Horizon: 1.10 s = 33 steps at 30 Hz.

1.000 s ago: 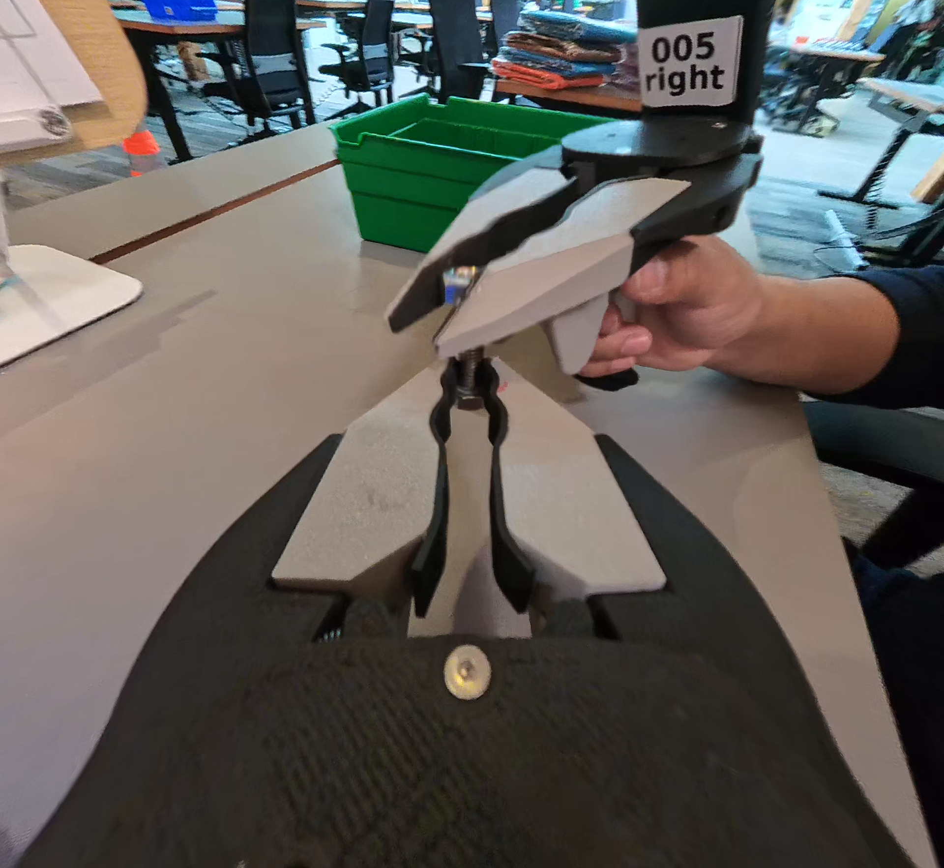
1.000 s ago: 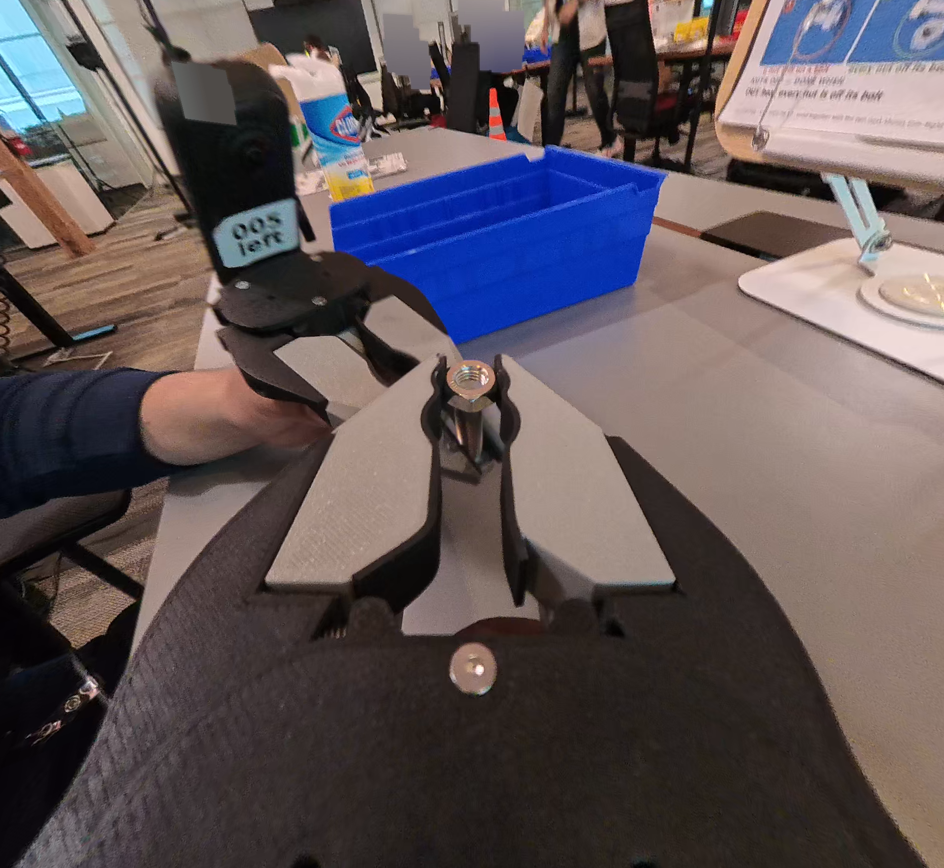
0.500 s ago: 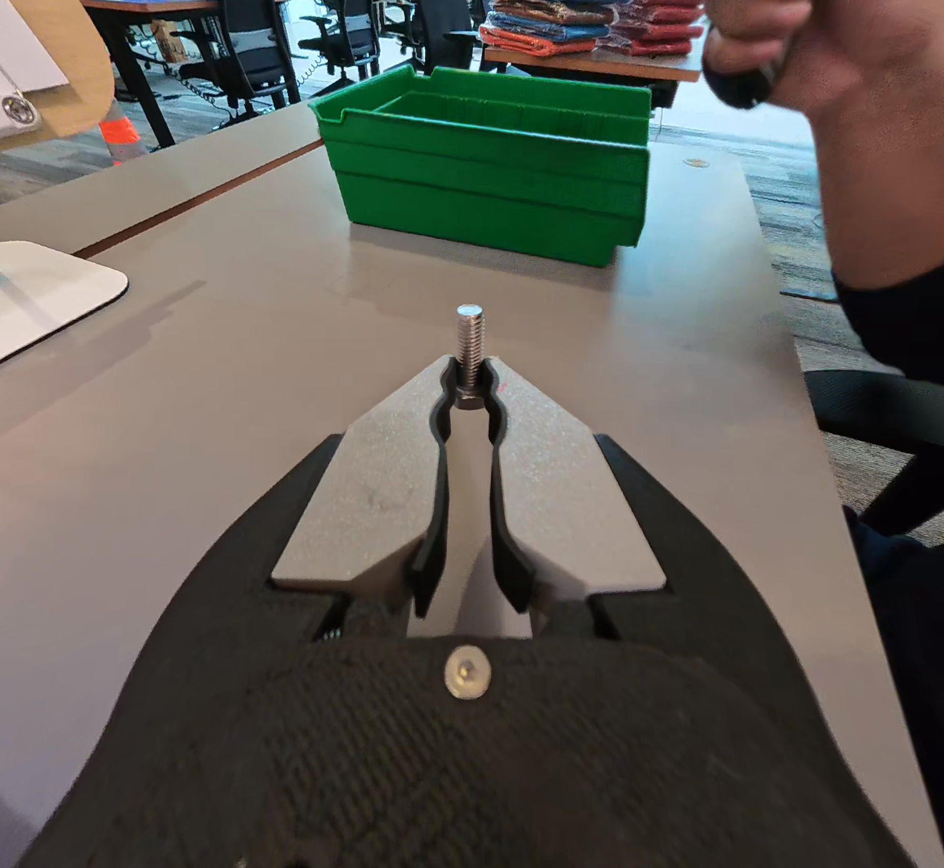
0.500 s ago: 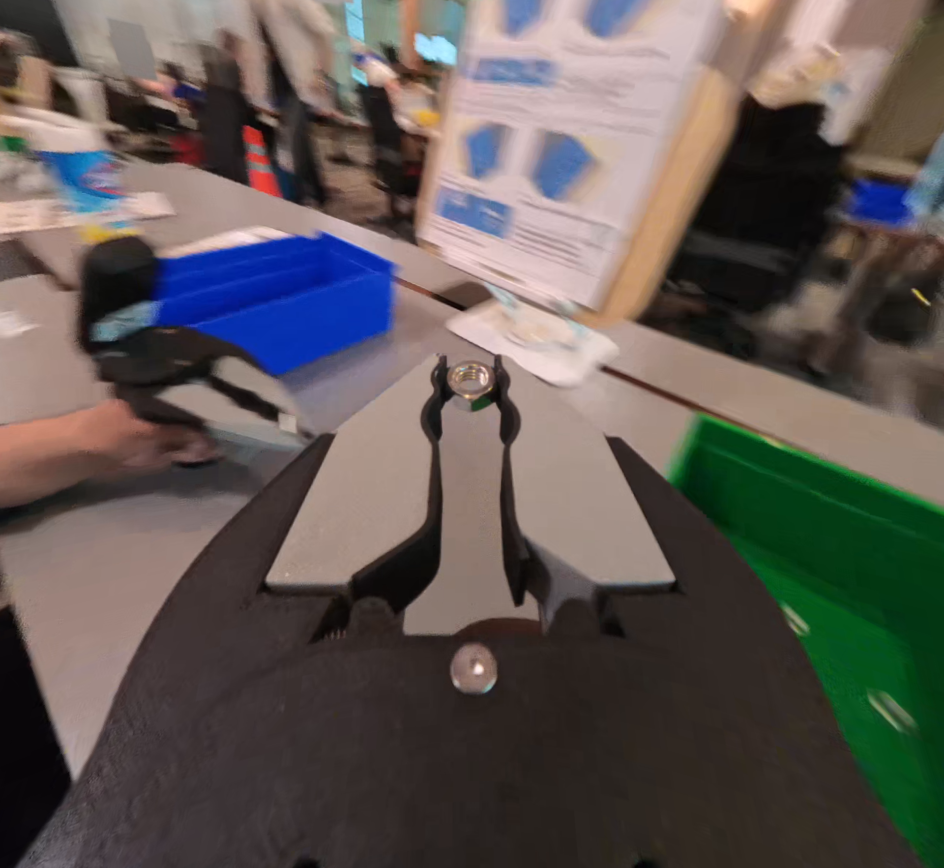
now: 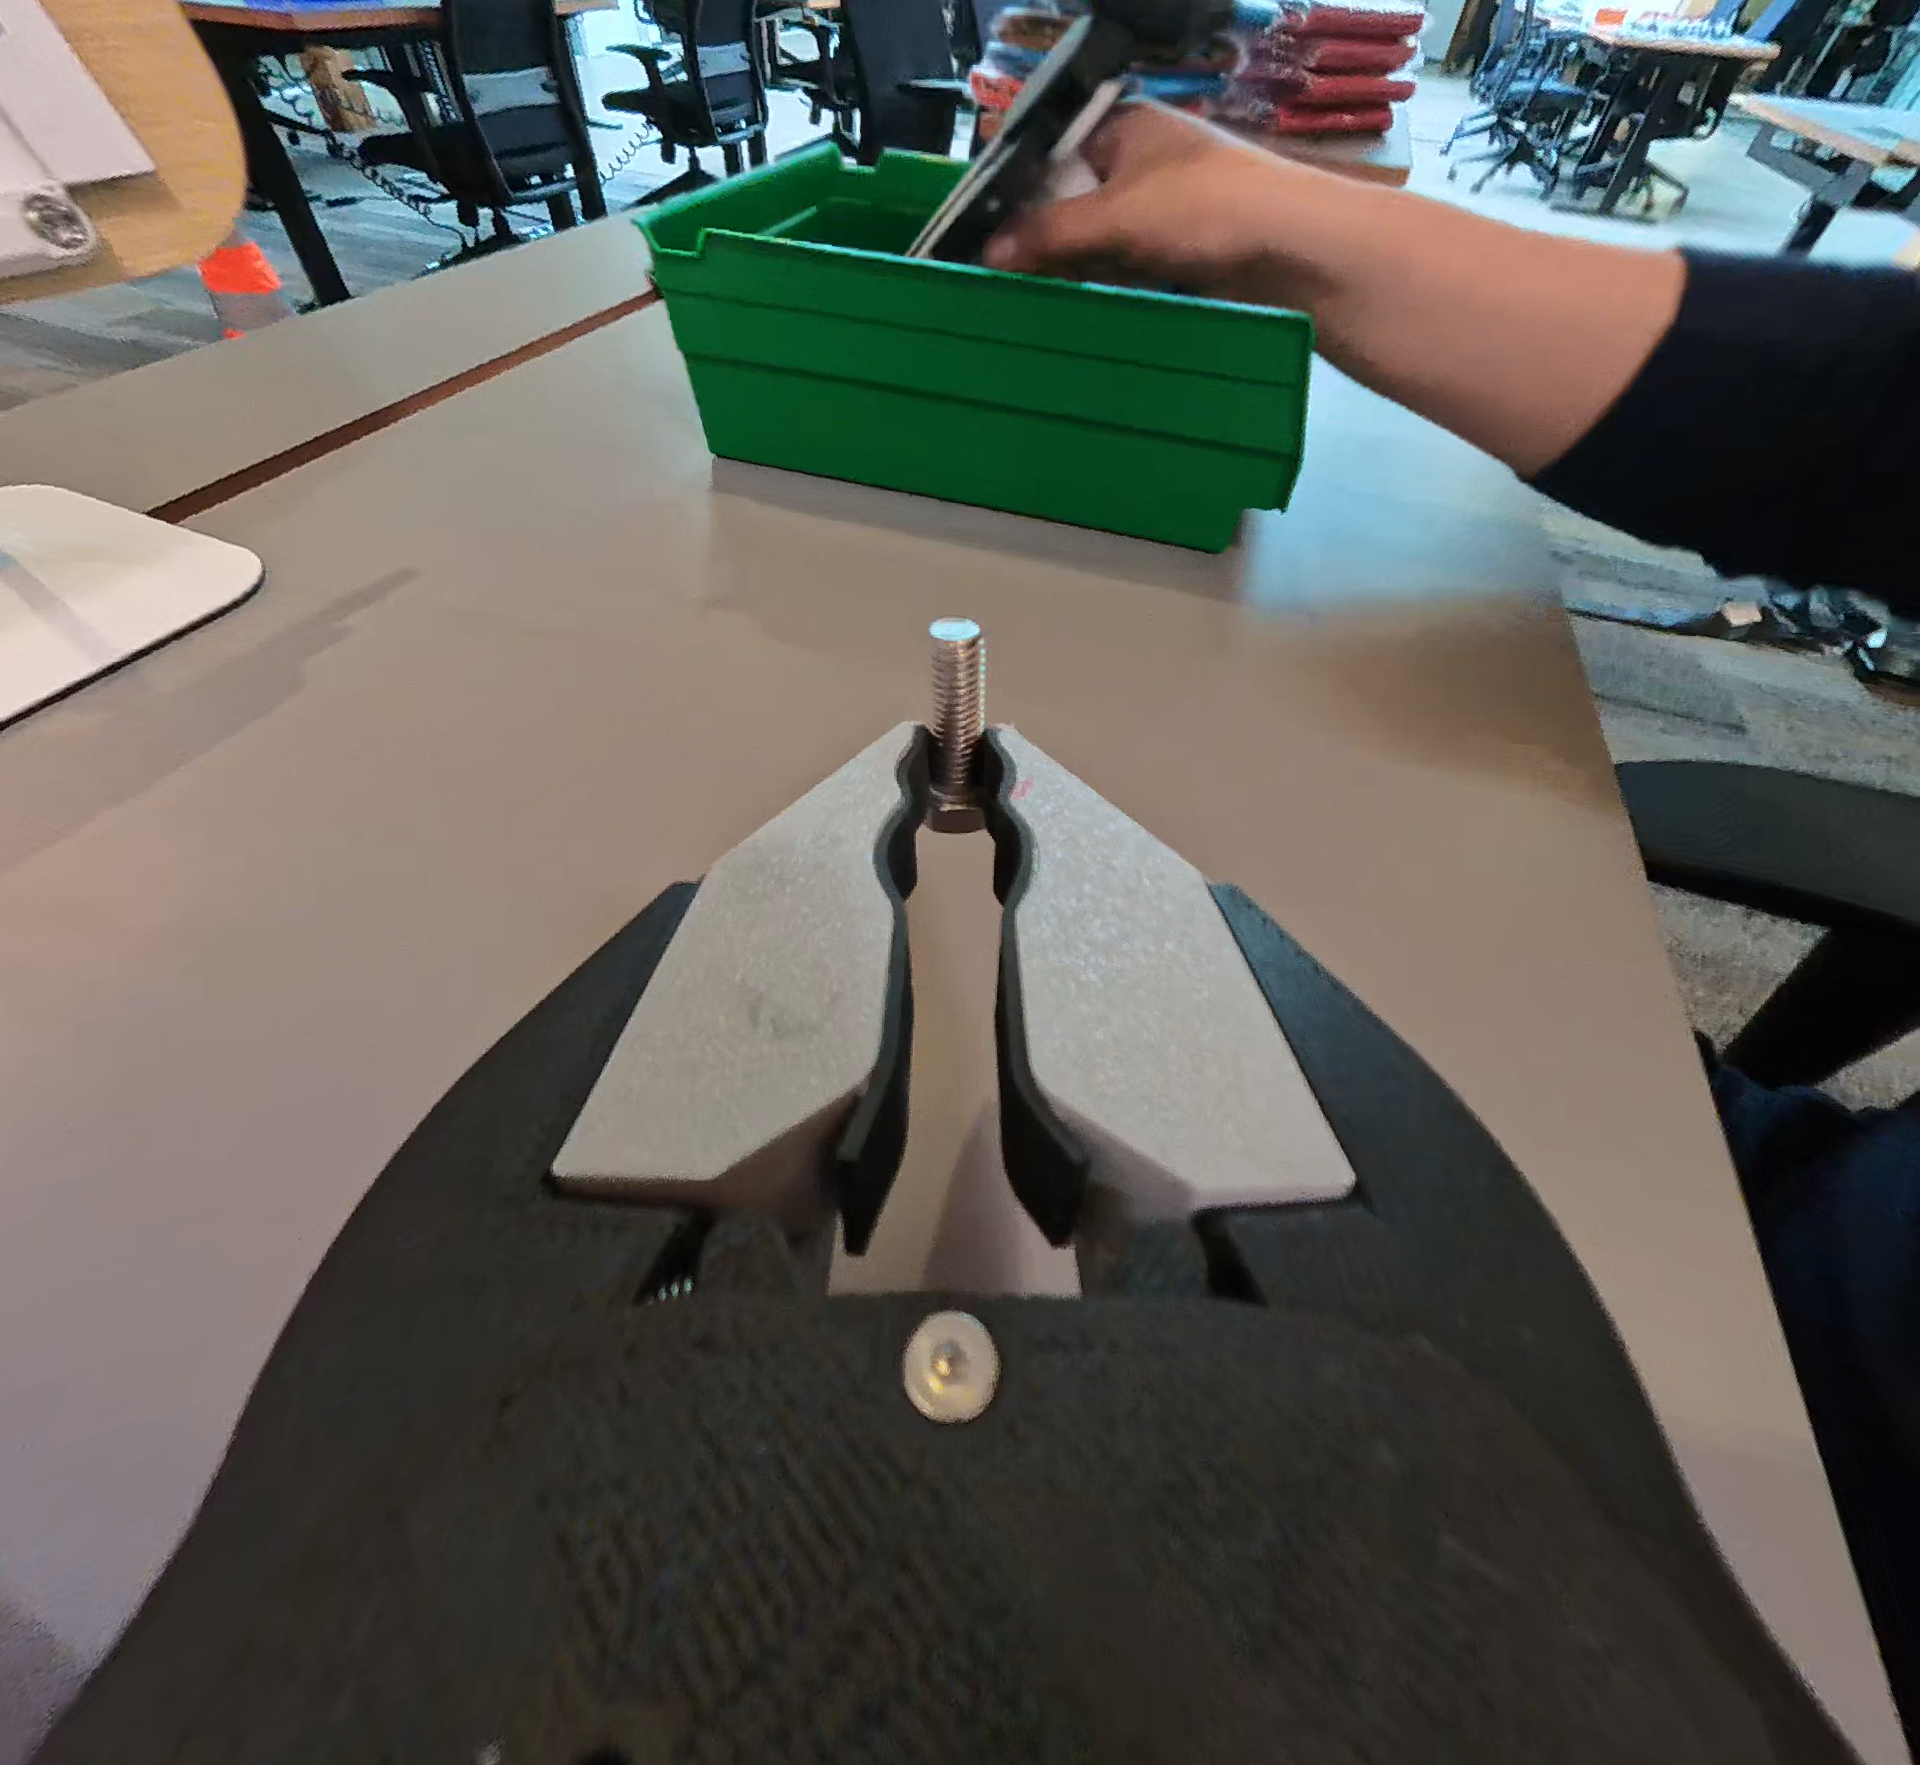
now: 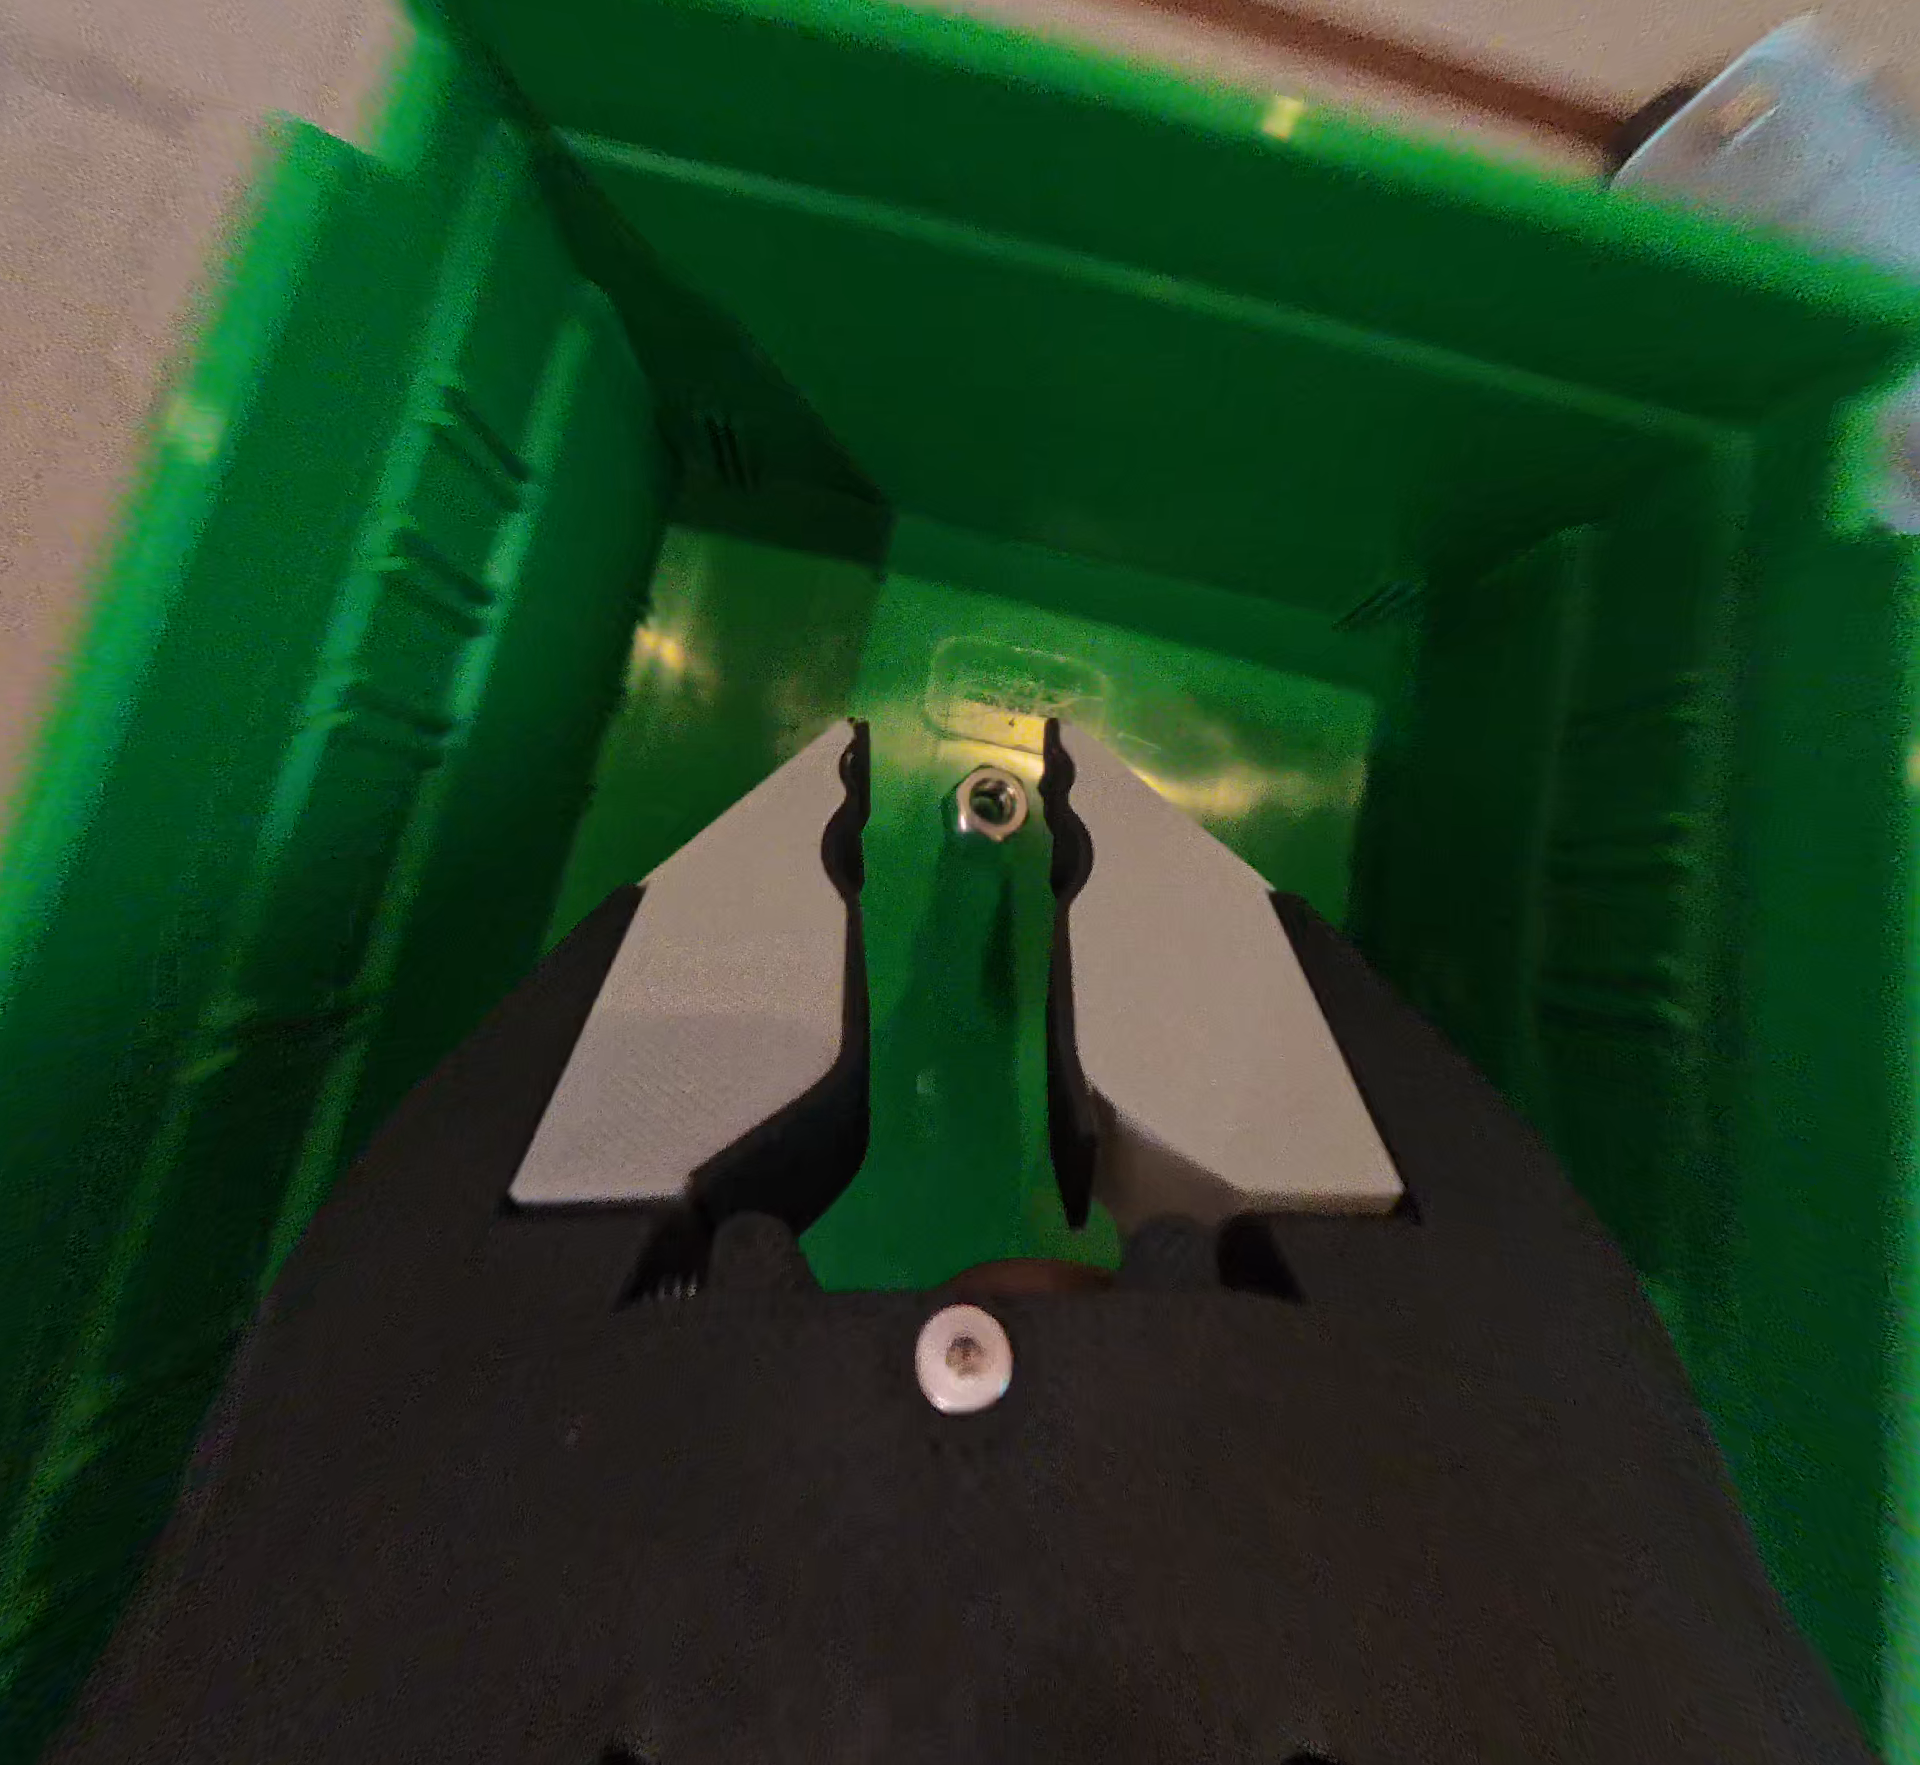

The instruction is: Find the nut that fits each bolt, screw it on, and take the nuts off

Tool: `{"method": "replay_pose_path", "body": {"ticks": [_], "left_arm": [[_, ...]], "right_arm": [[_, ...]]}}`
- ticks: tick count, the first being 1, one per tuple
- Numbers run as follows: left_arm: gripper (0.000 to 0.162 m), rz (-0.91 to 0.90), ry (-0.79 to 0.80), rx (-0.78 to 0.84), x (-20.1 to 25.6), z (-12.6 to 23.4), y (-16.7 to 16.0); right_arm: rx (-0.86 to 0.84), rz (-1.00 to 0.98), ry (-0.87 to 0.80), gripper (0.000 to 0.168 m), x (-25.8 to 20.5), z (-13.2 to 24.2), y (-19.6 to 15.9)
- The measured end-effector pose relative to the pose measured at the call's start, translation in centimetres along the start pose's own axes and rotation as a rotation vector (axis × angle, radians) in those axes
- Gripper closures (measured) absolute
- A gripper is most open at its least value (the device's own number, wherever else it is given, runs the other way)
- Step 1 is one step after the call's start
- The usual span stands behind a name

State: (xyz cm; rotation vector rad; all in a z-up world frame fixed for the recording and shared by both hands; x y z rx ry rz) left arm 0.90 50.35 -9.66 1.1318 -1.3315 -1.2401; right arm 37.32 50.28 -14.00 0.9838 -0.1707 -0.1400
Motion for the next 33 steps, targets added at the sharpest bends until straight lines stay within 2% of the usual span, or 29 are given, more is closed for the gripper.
{"method": "replay_pose_path", "body": {"ticks": [3, 5, 6, 7, 9, 12, 14, 17, 19, 22, 27, 33], "left_arm": [[0.155, 0.015, 0.008, 0.036, -0.2, 0.0, 0.9], [0.155, -0.019, 0.015, 0.039, -0.2, -0.1, 1.1], [0.155, -0.034, 0.014, 0.037, -0.1, -0.3, 1.1], [0.155, -0.047, 0.009, 0.032, 0.2, -0.4, 1.0], [0.155, -0.079, 0.008, 0.009, 0.5, -0.7, 0.5], [0.155, -0.110, 0.018, -0.032, 0.4, -0.8, -0.5], [0.155, -0.128, 0.035, -0.045, 0.2, -0.6, -0.8], [0.155, -0.141, 0.055, -0.038, -0.1, -0.2, -0.5], [0.155, -0.135, 0.058, -0.030, -0.2, -0.2, -0.3], [0.155, -0.129, 0.073, -0.021, -0.6, 0.0, 0.0], [0.155, -0.179, 0.091, -0.082, -0.7, -0.2, -1.0], [0.155, -0.215, 0.088, -0.108, -0.5, -0.5, -1.6]], "right_arm": [[0.228, 0.095, -0.020, 0.142, -2.8, 7.1, 4.7], [0.376, 0.079, 0.148, 0.159, -9.3, 12.4, 7.1], [0.390, 0.070, 0.287, 0.166, -13.6, 14.3, 7.3], [0.367, 0.087, 0.415, 0.164, -17.8, 15.6, 6.7], [0.334, 0.155, 0.544, 0.143, -24.4, 15.8, 5.4], [0.314, 0.200, 0.598, 0.144, -30.3, 13.1, 4.0], [0.294, 0.163, 0.670, 0.142, -33.1, 11.9, 3.4], [0.325, 0.136, 0.656, 0.140, -34.2, 10.2, 3.6], [0.337, 0.099, 0.739, 0.161, -35.5, 10.4, 3.6], [0.412, 0.106, 0.744, 0.161, -35.7, 10.3, 4.0], [0.381, 0.039, 0.754, 0.161, -35.6, 9.5, 3.3], [0.386, 0.100, 0.708, 0.162, -35.7, 9.3, 2.7]]}}
Point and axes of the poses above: each gripper's, where its closed fingertips meet, z back along the fingers, y out of its top, x = y × z across the jaws, the point moved 1 cm from there along z, back along the fingers, and after that the axes turned 15 degrees about x, right-handed, at the moved point
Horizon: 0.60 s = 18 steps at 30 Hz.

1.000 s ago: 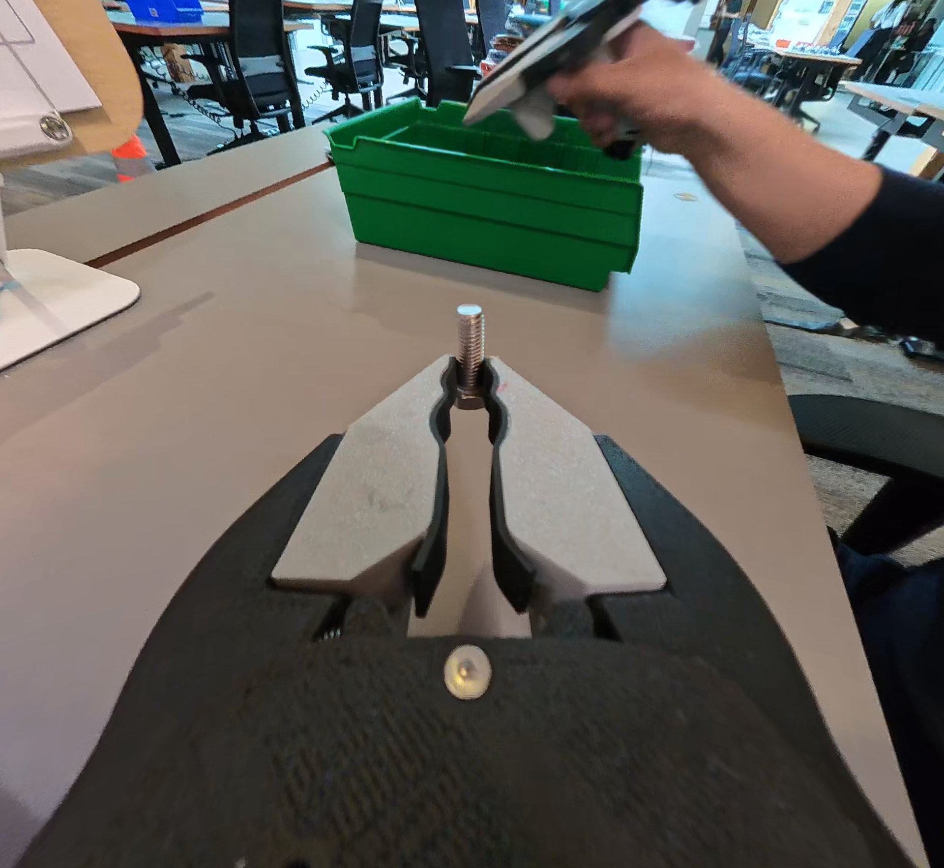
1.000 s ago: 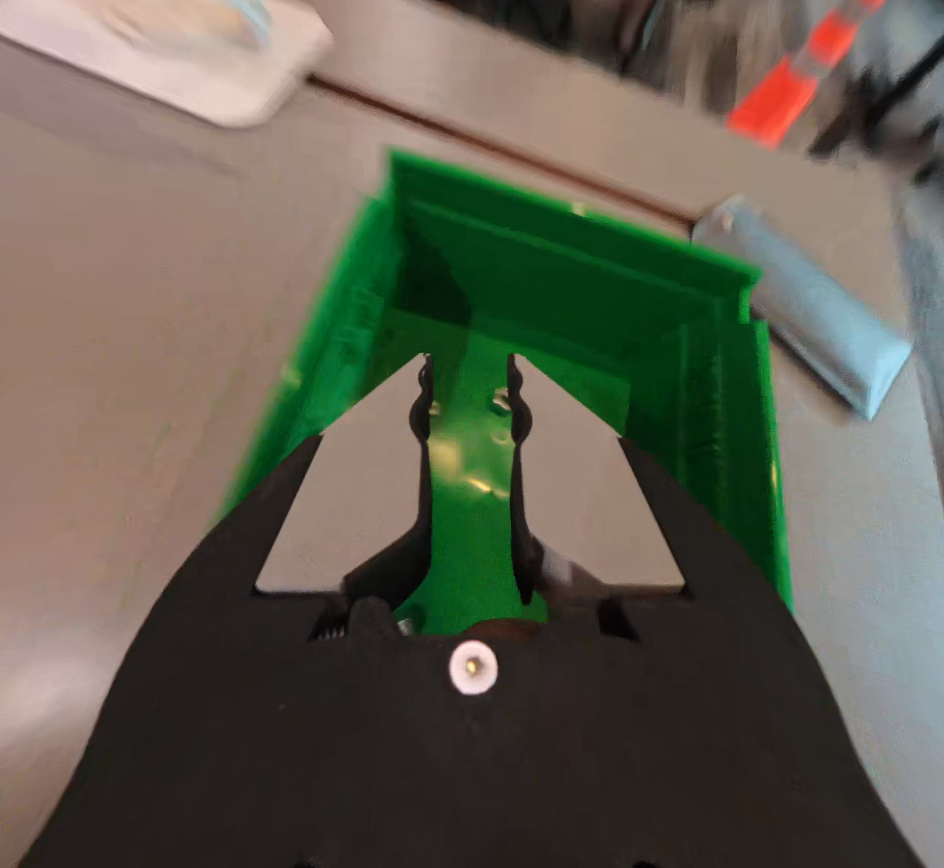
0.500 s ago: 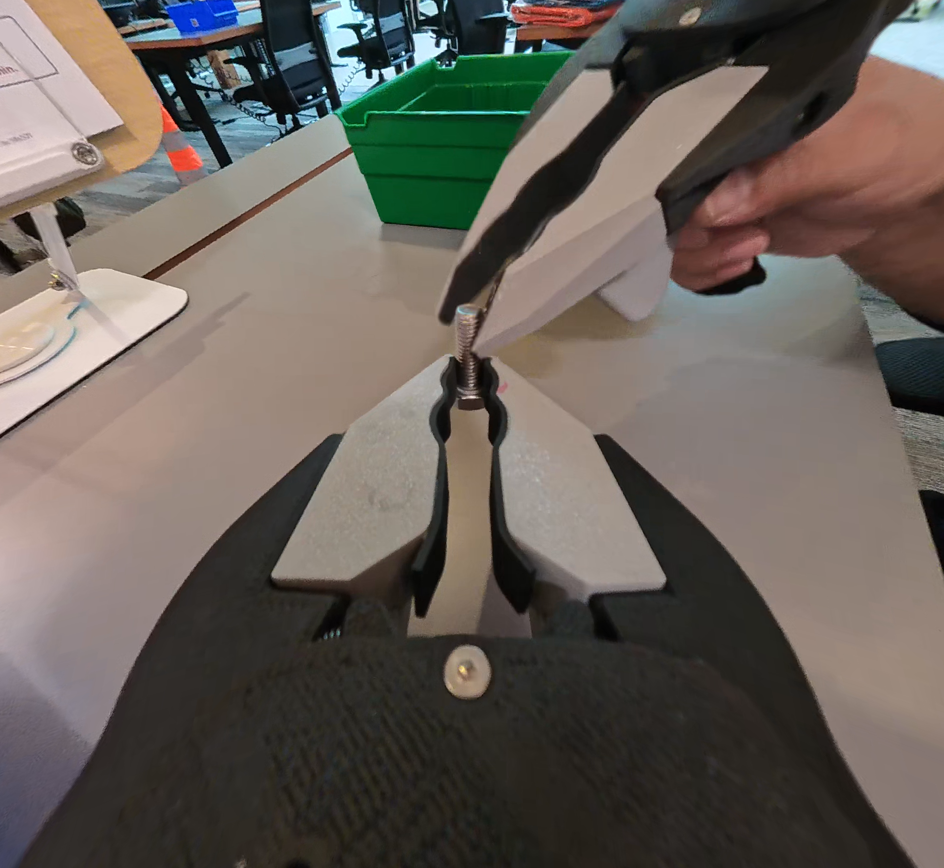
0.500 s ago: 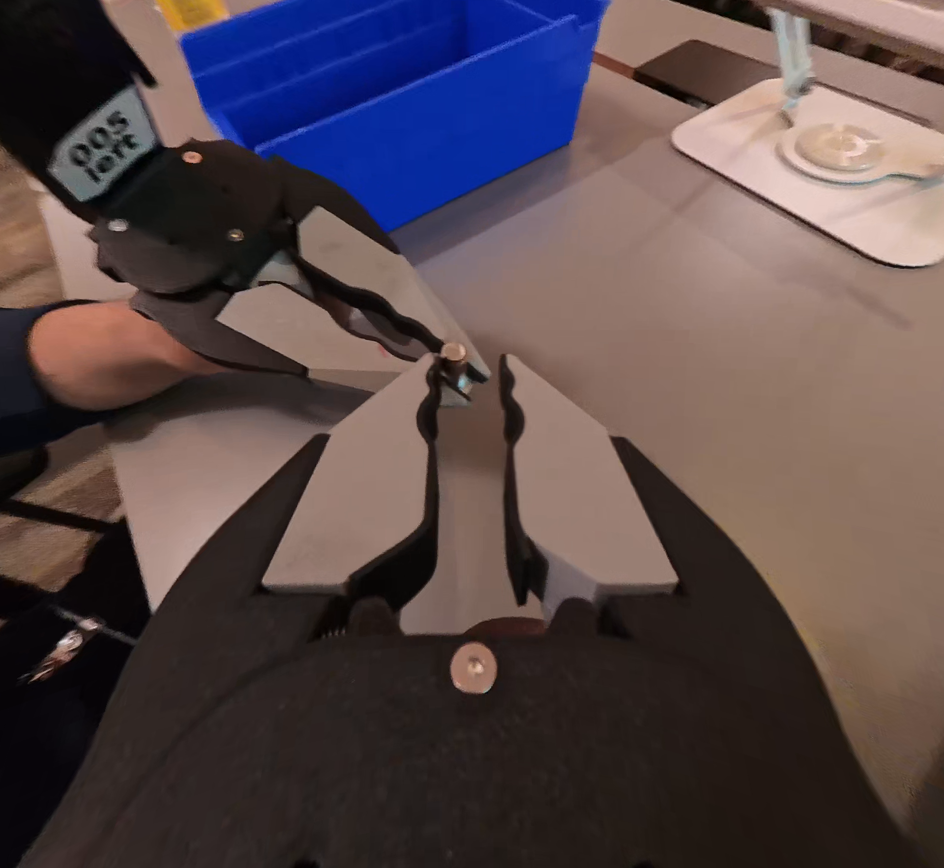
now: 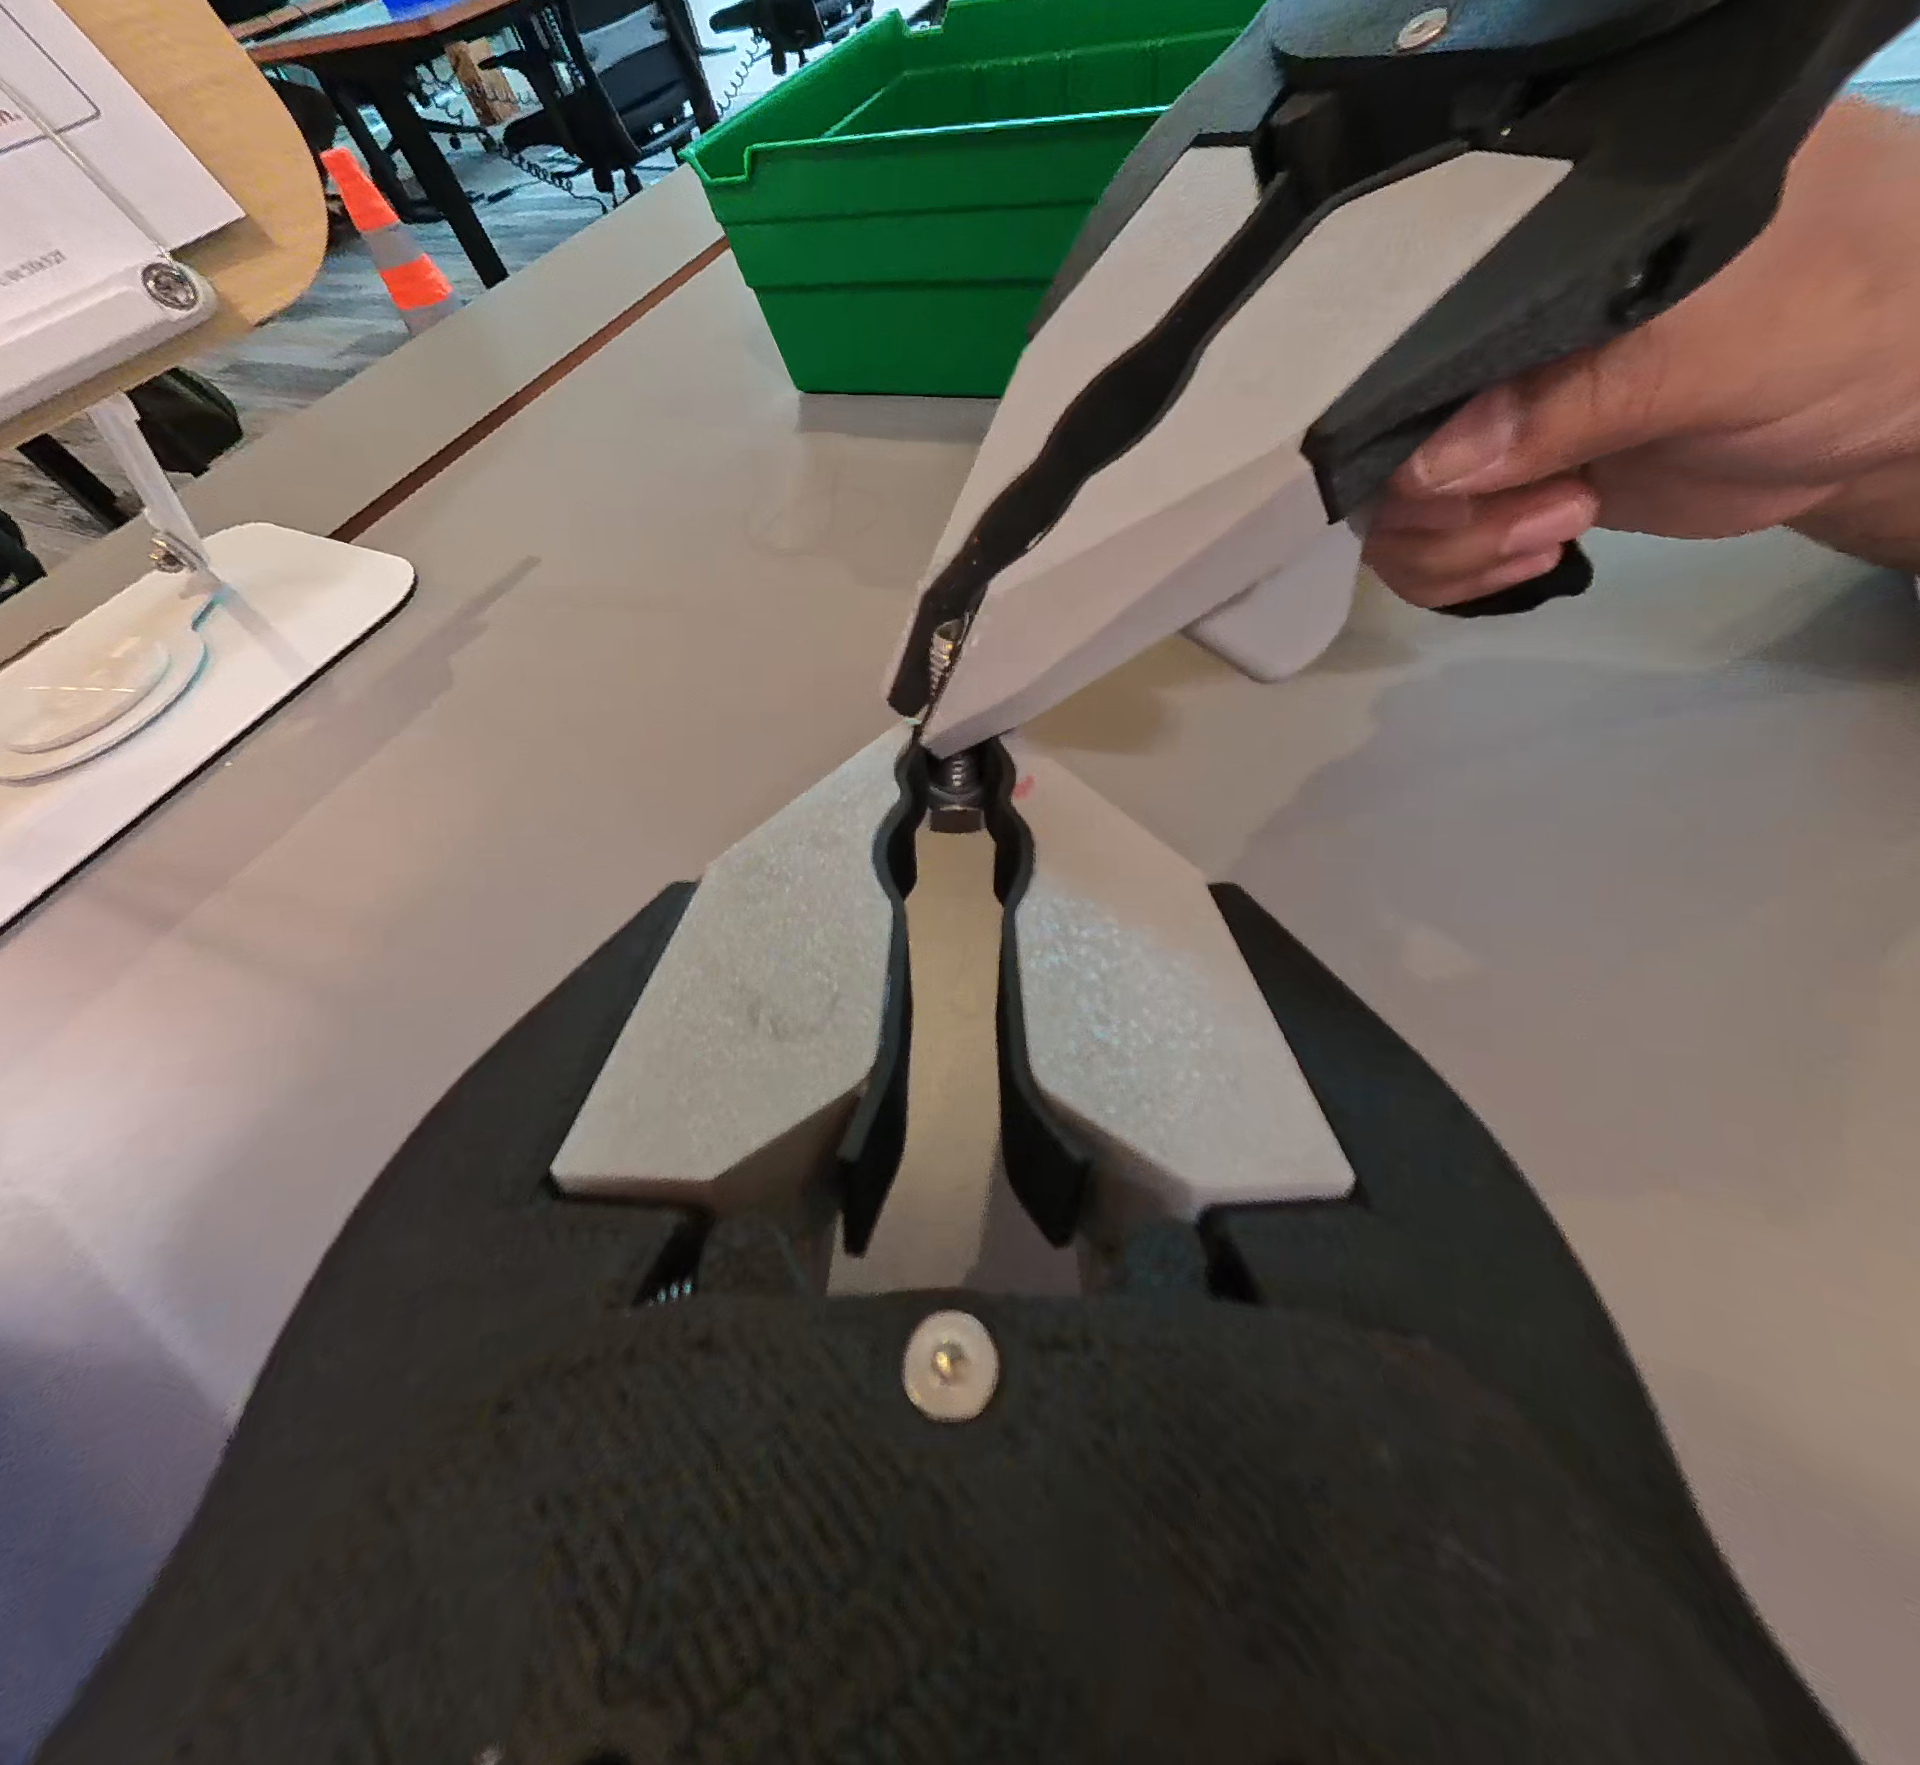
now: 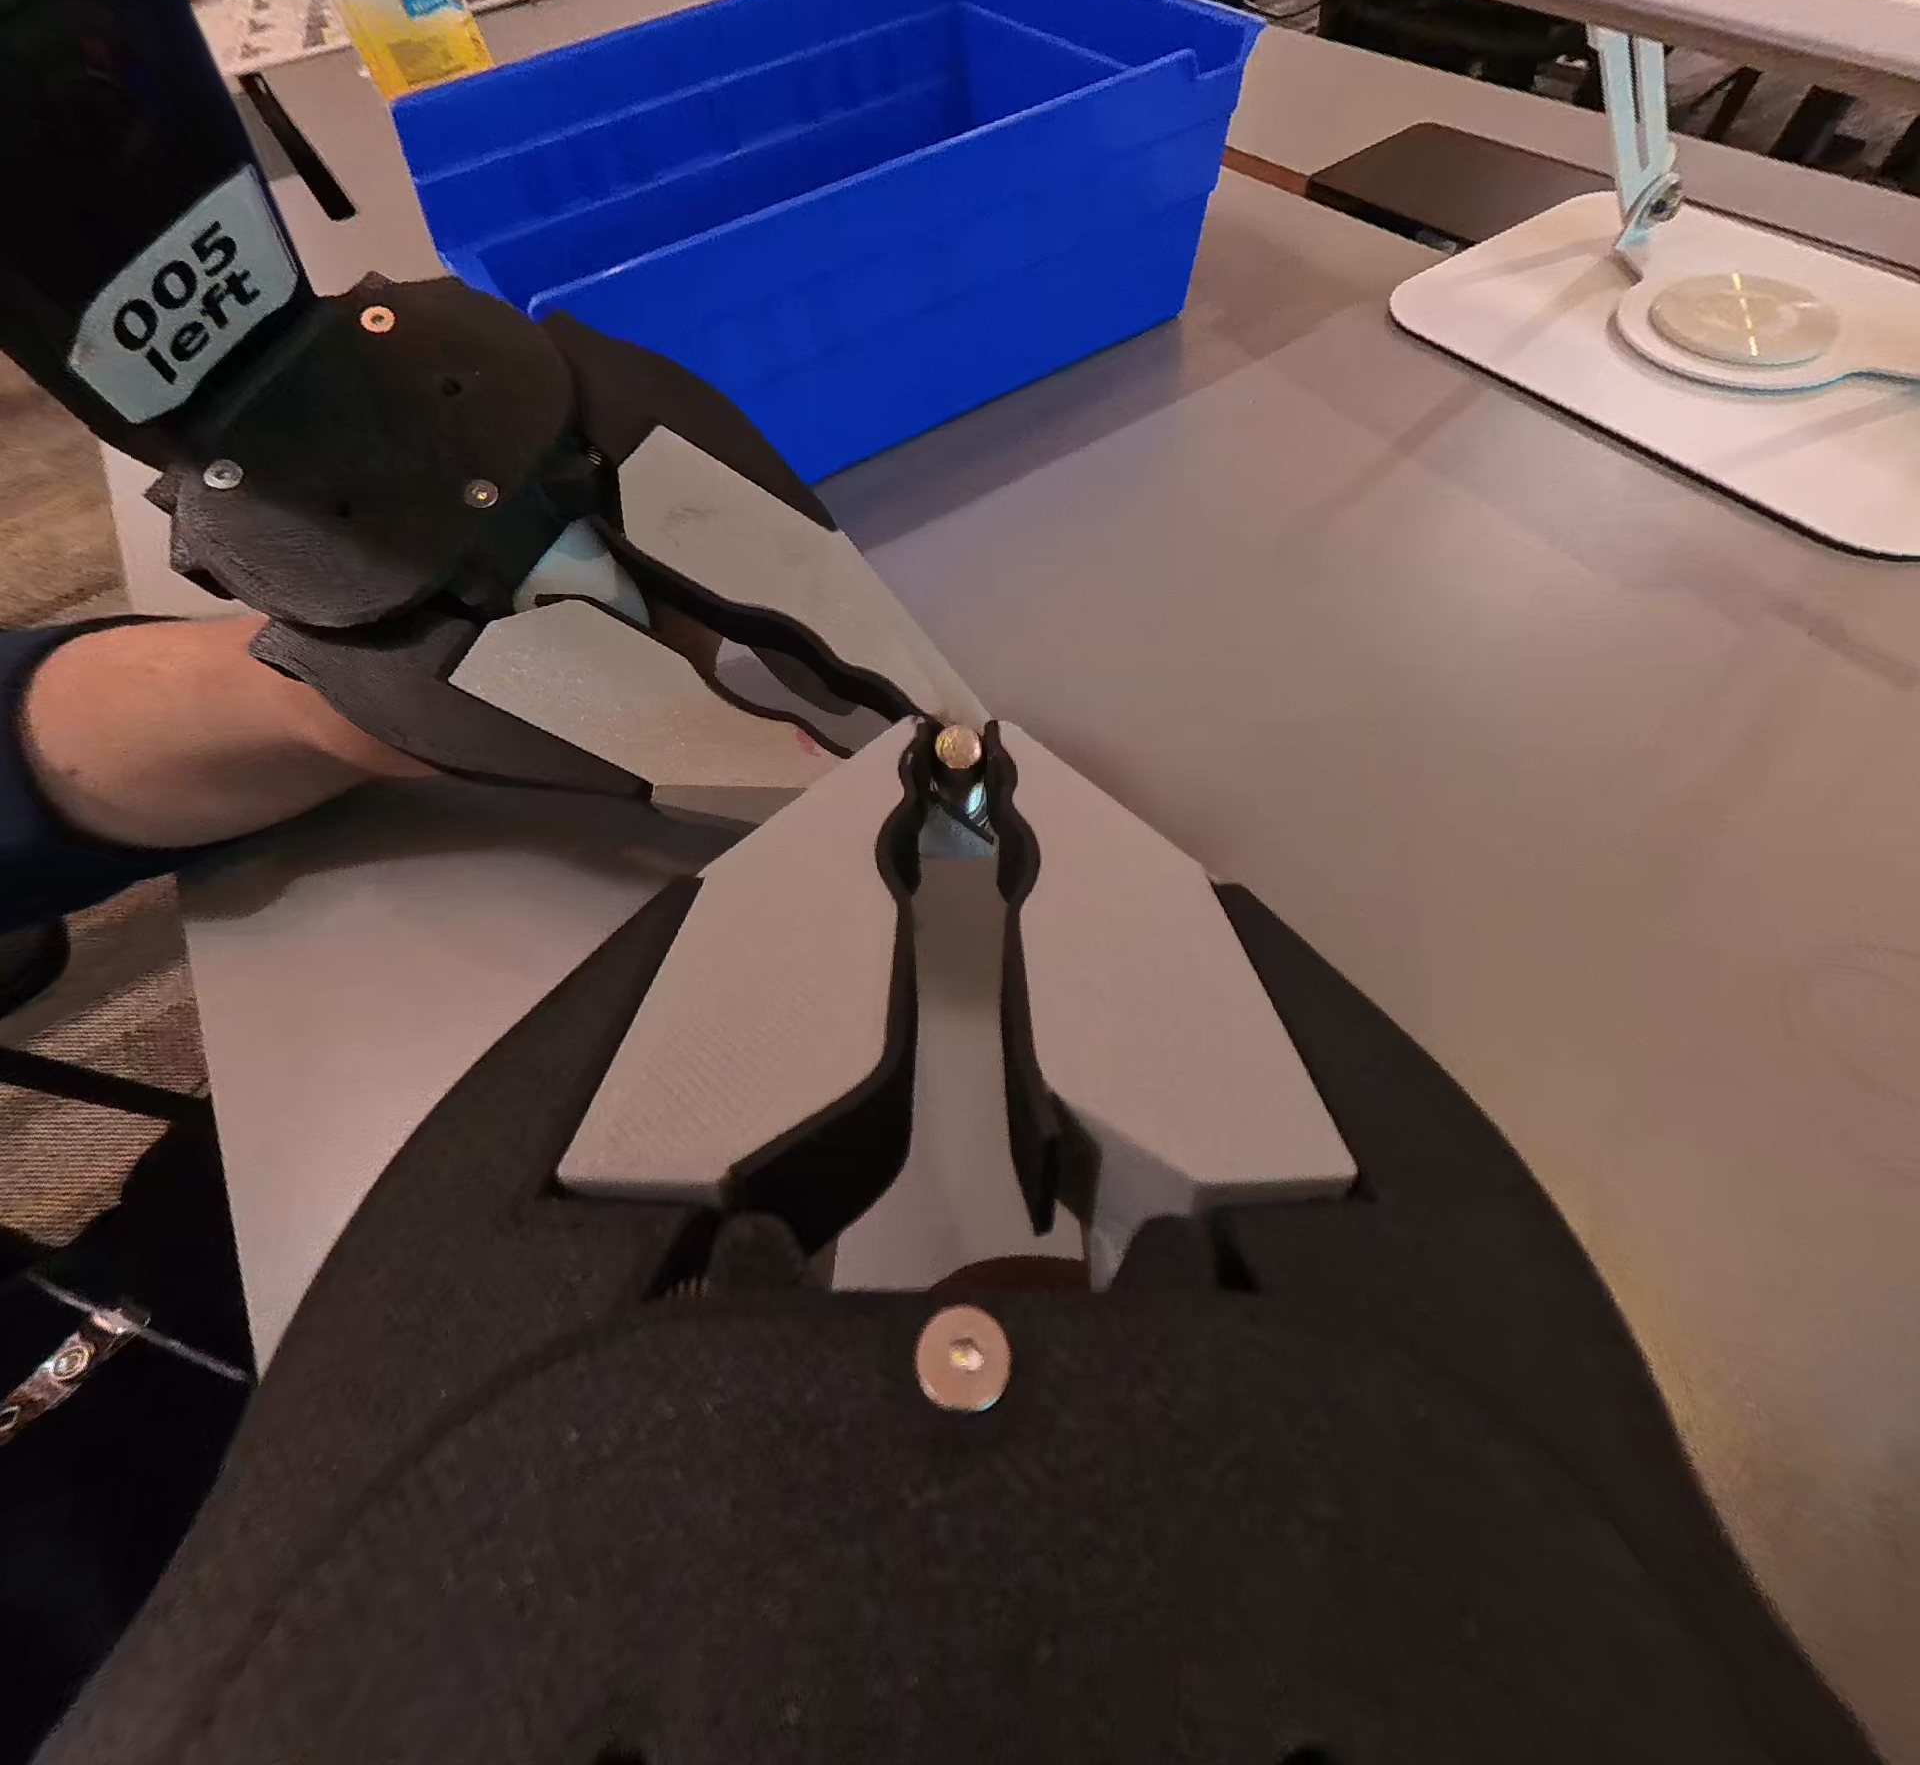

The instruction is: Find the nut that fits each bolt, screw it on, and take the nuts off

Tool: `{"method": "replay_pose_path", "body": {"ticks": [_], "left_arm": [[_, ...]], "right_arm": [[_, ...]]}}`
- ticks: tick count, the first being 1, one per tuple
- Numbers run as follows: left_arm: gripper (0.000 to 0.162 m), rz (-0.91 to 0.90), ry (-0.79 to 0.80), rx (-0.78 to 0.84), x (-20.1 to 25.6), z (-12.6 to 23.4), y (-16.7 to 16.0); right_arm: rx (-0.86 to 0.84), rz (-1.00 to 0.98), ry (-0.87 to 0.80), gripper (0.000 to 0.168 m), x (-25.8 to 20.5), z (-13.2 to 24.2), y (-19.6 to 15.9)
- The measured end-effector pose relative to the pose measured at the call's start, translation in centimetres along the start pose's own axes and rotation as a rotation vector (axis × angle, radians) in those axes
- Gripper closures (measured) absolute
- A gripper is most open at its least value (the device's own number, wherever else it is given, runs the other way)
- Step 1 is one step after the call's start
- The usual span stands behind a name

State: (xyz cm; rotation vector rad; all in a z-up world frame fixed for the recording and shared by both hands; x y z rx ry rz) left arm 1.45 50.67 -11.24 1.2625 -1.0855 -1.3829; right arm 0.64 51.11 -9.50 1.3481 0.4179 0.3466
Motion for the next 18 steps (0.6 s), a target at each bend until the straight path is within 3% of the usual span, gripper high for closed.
{"method": "replay_pose_path", "body": {"ticks": [3, 5, 7, 10, 12, 14, 18], "left_arm": [[0.153, 0.017, -0.003, 0.067, 0.1, -0.2, 0.9], [0.153, 0.041, 0.010, 0.093, -0.2, 0.0, 1.3], [0.141, 0.052, 0.065, 0.024, -1.5, 0.4, 0.2], [0.143, 0.101, 0.059, 0.010, -1.7, 0.4, -0.2], [0.144, 0.104, 0.043, 0.017, -1.2, 0.2, 0.1], [0.146, 0.067, 0.035, 0.012, -0.8, 0.1, 0.2], [0.146, 0.031, 0.020, -0.009, -0.4, 0.0, -0.2]], "right_arm": [[-0.004, 0.096, -0.074, 0.161, 0.7, 0.9, 0.5], [-0.002, 0.242, -0.232, 0.162, 2.7, 3.4, 1.9], [0.034, 0.366, -0.382, 0.162, 5.0, 7.9, 4.8], [-0.031, 0.383, -0.569, 0.162, 10.1, 16.3, 7.3], [-0.244, 0.307, -0.685, 0.162, 15.1, 21.6, 5.2], [-0.405, 0.245, -0.748, 0.162, 19.8, 24.7, 2.0], [-0.681, 0.095, -0.674, 0.161, 23.0, 24.9, -6.1]]}}
Point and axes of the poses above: each gripper's, where its closed fingertips meet, z back along the fingers, y out of its top, x = y × z across the jaws, the point moved 1 cm from there along z, back along the fingers, and after that the axes turned 15 degrees about x, right-handed, at the moved point
